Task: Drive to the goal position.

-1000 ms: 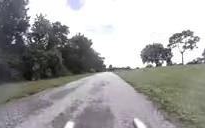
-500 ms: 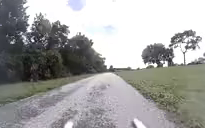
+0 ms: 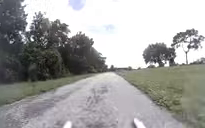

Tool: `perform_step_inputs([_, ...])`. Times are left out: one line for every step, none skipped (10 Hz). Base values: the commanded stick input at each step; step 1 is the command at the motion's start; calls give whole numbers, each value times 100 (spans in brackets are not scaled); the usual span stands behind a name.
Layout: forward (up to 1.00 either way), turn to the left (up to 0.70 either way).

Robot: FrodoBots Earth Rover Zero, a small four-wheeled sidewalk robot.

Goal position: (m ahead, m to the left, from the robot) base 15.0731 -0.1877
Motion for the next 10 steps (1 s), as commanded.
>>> perform_step_inputs([70, 0])
perform_step_inputs([70, 0])
perform_step_inputs([70, -15])
perform_step_inputs([70, -35])
perform_step_inputs([70, -27])
perform_step_inputs([70, -4])
perform_step_inputs([70, 0])
perform_step_inputs([70, 0])
perform_step_inputs([70, 0])
perform_step_inputs([70, 0])
